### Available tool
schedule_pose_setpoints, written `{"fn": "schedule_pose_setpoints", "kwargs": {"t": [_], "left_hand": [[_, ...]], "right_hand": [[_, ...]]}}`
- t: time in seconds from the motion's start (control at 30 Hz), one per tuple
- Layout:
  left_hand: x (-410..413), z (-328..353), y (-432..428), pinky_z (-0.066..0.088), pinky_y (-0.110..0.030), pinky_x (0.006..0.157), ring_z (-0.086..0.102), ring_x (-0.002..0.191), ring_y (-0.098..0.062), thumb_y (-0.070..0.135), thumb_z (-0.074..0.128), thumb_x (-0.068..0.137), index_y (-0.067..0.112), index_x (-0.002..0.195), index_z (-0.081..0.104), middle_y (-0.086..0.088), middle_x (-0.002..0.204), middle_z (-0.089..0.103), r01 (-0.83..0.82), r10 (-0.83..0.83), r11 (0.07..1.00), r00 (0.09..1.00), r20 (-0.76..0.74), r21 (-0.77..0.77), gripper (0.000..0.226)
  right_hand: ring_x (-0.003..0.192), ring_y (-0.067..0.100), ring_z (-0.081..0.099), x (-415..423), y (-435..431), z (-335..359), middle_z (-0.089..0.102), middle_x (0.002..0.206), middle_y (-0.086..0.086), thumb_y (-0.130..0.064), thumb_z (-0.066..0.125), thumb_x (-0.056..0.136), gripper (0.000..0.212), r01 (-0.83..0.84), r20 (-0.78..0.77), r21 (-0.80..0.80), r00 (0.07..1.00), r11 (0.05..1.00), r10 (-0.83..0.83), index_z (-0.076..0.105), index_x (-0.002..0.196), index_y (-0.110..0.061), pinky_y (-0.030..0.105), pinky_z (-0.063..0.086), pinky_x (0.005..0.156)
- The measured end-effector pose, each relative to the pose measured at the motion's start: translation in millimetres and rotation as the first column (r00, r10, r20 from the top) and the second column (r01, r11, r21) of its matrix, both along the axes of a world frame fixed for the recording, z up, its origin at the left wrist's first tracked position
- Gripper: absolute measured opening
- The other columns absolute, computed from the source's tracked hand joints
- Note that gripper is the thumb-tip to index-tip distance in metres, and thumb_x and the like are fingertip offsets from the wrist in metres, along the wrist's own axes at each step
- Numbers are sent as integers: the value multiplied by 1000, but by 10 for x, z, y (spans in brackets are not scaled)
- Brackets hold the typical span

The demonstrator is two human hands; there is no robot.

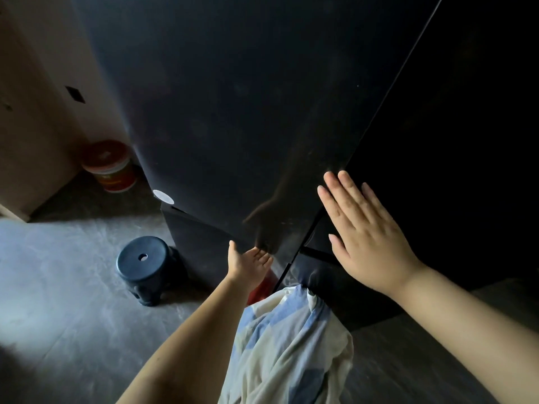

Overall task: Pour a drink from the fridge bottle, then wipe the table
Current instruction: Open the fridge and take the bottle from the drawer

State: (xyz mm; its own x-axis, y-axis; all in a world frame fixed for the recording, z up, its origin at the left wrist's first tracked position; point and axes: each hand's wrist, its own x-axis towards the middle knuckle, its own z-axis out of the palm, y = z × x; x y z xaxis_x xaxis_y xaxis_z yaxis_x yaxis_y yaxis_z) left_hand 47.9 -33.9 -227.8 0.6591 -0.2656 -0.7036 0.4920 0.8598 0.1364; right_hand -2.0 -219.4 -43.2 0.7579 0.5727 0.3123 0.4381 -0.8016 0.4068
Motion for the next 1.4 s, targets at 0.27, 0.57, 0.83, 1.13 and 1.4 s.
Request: {"fn": "schedule_pose_setpoints", "kwargs": {"t": [0.27,0.57,0.83,1.13,1.4], "left_hand": [[-4,-41,32,12,-40,118,20,143,-30,61,19,94,-1,148,13,-17,155,20,79,-80,995,997,16,55,83],[-65,968,438,41,-35,93,52,119,-33,36,43,97,6,128,53,-16,133,54,266,-762,-243,543,-353,933,44],[-110,2942,244,31,-35,108,53,118,-26,16,46,84,11,121,62,-6,121,62,-964,-957,-246,259,-130,-103,41],[-72,3137,-49,1,-41,115,30,140,-19,33,21,93,17,142,42,1,147,43,-729,-458,-144,649,-608,-669,55],[-438,3059,157,6,-43,117,36,136,-24,33,30,92,14,136,50,-4,142,49,-752,-491,-165,624,-609,-638,51]], "right_hand": [[141,18,12,-65,261,-165,16,156,18,-15,67,84,84,239,-259,607,961,758,-95,14,147,2,10,4,112],[137,11,4,-106,364,-119,14,156,18,-13,66,85,82,197,-261,657,965,727,-26,15,147,5,-5,-9,100],[144,19,10,-191,469,-67,10,157,15,-12,65,85,84,234,-308,748,951,622,13,11,147,4,-5,-8,100],[138,-1,-4,-256,523,-135,-8,156,-6,-22,56,92,85,254,-343,784,938,566,54,-5,150,-10,-12,-9,88],[134,23,40,-403,407,-166,42,144,11,-13,64,84,63,60,-86,809,996,584,17,38,140,-4,9,14,109]]}}
